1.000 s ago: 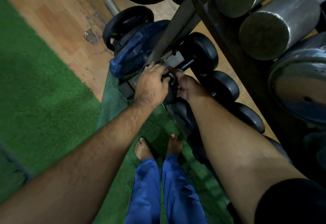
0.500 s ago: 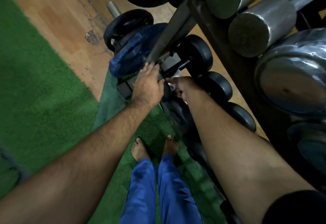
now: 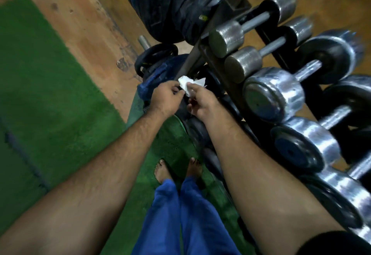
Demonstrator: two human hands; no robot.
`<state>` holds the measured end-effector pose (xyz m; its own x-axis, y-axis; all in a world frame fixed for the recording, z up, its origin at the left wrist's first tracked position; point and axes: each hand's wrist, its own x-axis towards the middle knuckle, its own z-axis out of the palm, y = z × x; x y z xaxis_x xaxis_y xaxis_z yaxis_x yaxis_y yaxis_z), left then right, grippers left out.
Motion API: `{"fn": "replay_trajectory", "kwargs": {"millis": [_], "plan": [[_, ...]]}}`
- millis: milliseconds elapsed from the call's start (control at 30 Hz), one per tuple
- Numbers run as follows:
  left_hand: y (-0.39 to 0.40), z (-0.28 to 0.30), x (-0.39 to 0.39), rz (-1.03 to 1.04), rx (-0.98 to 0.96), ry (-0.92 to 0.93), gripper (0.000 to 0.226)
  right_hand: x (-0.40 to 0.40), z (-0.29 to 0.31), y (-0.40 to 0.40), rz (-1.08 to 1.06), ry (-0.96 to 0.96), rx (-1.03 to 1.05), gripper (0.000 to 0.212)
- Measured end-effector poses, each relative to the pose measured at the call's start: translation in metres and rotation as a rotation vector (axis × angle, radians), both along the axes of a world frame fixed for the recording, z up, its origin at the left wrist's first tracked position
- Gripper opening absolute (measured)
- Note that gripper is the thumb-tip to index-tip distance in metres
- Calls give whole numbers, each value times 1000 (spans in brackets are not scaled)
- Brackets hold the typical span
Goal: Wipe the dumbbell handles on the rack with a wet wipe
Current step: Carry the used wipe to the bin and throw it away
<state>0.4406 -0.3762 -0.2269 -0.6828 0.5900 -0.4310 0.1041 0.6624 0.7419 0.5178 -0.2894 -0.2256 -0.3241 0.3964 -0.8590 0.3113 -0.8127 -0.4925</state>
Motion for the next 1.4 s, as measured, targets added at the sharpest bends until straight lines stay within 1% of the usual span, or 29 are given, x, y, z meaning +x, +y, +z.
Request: {"fn": "replay_trajectory", "kwargs": {"millis": [67,133,200,267,333,400,500,600,700,800,900,967,1067,1133,1233,1300,1400], "plan": [[0,33,0,65,75,-59,23,-1,37,-7,2,25,-1,24],[-2,66,0,140,157,-104,23,-1,71,-12,10,44,19,23],[-8,100,-1,210,218,-78,19,-6,105,-17,19,75,54,20],[-13,128,-2,253,260,-49,8,-8,137,-21,16,116,87,19],[-19,160,-5,297,309,-54,11,-14,169,-27,22,177,129,23],[-27,193,-10,364,376,-102,12,-23,197,-36,13,238,219,24],[-39,233,-24,436,428,-102,10,-35,228,-50,-13,217,339,16],[-59,261,-50,469,470,-59,17,-60,250,-66,62,174,470,8],[-85,273,-88,504,482,-9,20,-99,264,-88,108,213,515,5],[-116,273,-139,530,480,43,17,-146,278,-116,155,277,462,6],[-143,273,-192,495,499,25,15,-193,291,-144,185,328,389,5],[-163,276,-229,446,527,-9,13,-228,297,-162,172,340,323,12],[-193,280,-279,371,549,-41,11,-275,302,-185,195,361,232,31],[-209,285,-309,337,550,-56,12,-303,305,-199,219,361,248,34],[-223,291,-349,305,533,-46,22,-338,312,-215,261,314,380,19],[-225,293,-373,303,530,-40,25,-360,317,-220,263,311,416,6],[-225,296,-406,330,536,-60,21,-399,318,-219,258,301,442,4]]}}
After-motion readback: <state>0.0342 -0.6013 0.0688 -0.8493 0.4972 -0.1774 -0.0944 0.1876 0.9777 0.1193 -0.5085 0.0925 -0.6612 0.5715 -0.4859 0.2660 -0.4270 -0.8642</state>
